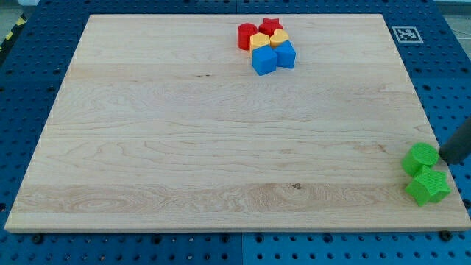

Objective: Move the green star right to the green circle

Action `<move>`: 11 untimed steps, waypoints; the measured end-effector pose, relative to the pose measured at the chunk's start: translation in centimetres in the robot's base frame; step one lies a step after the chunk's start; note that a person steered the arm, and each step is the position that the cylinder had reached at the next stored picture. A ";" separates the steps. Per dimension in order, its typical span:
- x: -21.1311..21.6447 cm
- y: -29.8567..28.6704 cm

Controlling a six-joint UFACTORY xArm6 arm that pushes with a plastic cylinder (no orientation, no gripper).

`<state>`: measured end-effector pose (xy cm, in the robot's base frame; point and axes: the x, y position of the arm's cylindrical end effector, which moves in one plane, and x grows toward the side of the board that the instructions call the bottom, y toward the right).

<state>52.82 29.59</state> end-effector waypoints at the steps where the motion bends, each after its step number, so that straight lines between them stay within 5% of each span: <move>1: 0.0 -2.1; 4: 0.0 -8.5; 6: 0.0 1.0; 9: 9.0 0.2; 11: 4.5 -3.4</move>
